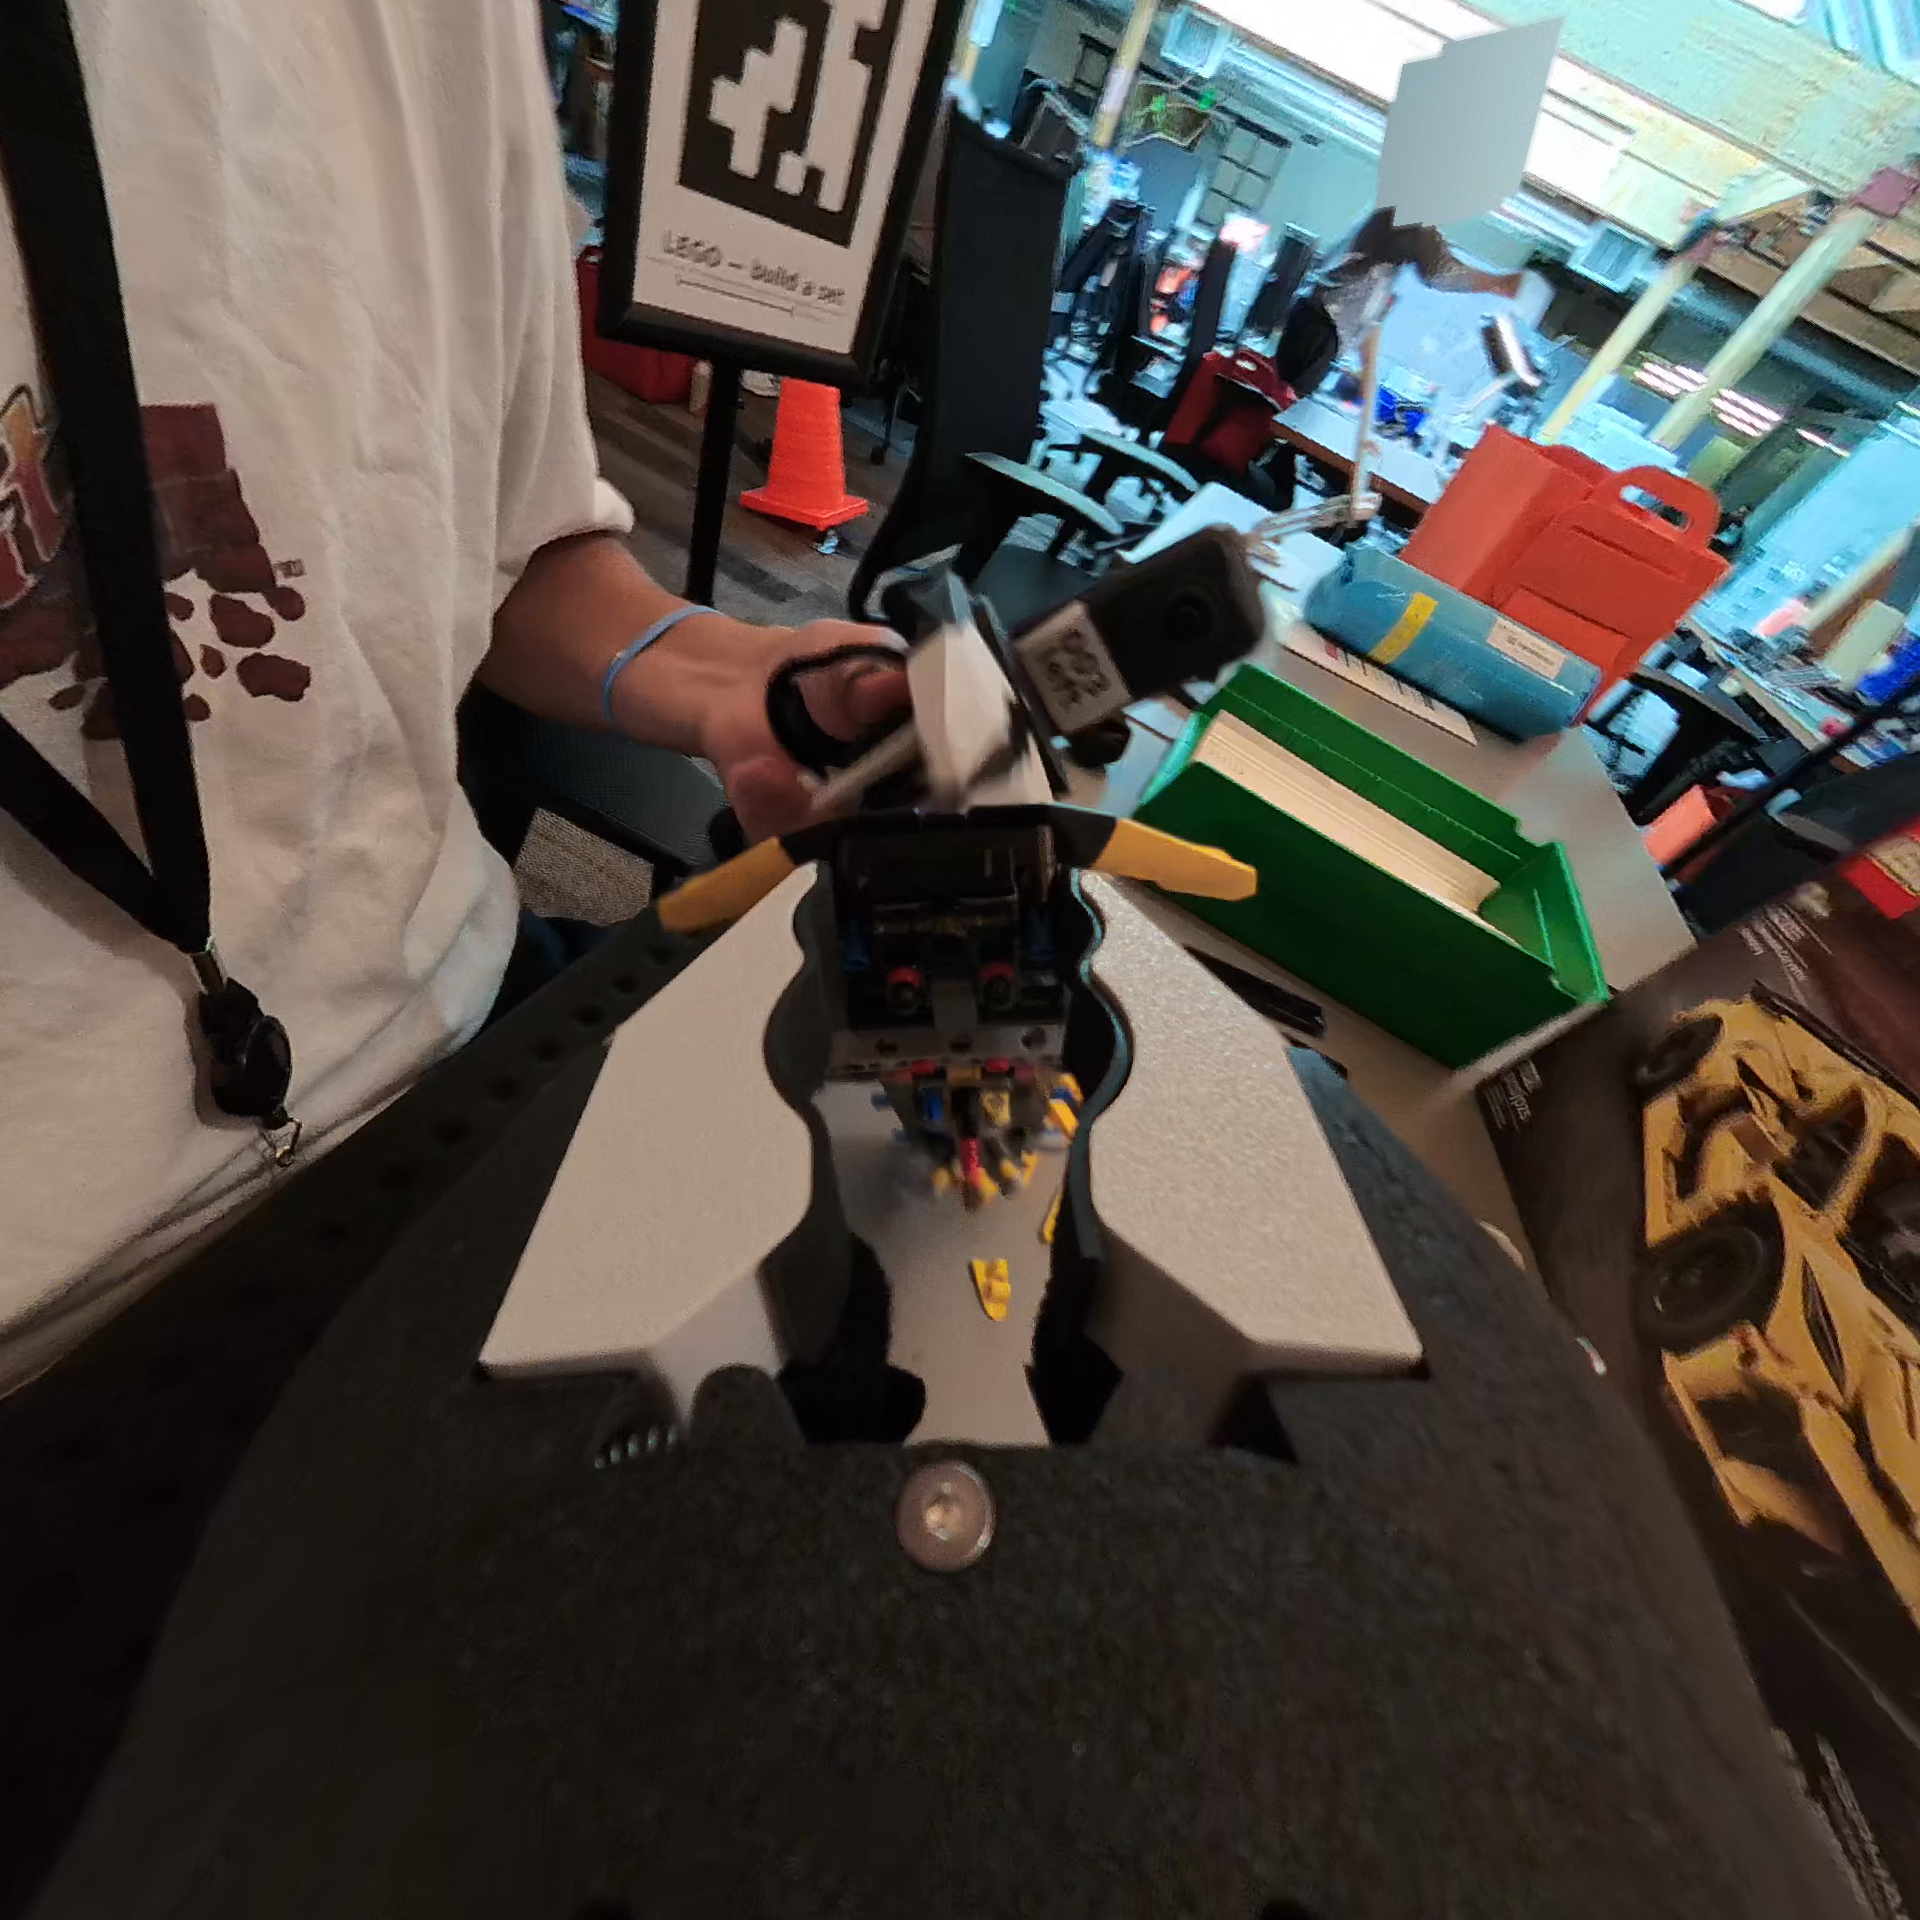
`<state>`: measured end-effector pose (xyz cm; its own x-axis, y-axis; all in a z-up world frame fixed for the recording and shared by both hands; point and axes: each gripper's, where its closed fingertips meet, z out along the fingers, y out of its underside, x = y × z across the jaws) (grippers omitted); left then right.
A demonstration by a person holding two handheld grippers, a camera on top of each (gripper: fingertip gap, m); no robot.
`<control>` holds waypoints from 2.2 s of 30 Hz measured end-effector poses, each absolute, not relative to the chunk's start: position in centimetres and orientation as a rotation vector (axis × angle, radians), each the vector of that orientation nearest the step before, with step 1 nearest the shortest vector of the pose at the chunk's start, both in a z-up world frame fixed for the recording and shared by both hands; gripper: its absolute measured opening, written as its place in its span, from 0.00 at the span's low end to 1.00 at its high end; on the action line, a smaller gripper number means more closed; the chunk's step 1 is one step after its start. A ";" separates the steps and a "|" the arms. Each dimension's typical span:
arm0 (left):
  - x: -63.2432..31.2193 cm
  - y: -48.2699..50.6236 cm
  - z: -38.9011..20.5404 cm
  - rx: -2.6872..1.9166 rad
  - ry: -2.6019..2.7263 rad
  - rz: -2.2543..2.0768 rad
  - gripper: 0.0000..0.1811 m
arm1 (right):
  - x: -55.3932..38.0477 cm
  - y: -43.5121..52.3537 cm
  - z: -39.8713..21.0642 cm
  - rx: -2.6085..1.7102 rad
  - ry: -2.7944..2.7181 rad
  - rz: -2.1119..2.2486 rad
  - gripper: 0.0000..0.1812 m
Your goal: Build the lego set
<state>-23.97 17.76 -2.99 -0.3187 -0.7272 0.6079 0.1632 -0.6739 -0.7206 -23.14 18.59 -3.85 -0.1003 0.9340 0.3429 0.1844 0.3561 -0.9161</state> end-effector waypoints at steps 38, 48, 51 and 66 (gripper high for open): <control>-22.8 20.9 -5.5 -1.453 1.016 -0.567 0.11 | -23.6 22.7 -3.4 -1.514 -1.229 0.531 0.22; -23.2 19.5 -5.1 -1.425 1.057 -0.856 0.11 | -23.8 21.6 -4.0 -1.556 -1.286 0.652 0.22; -23.4 19.9 -5.8 -1.425 1.083 -0.792 0.10 | -23.8 22.0 -4.8 -1.564 -1.295 0.646 0.23; -24.2 21.4 -5.8 -1.394 1.050 -0.492 0.08 | -23.9 22.8 -4.6 -1.599 -1.283 0.368 0.22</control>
<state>-24.16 21.38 -5.77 0.4930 -0.8154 -0.3034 -0.2883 0.1759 -0.9412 -23.94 22.80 -4.57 0.3880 0.8587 0.3348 0.5504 0.0754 -0.8315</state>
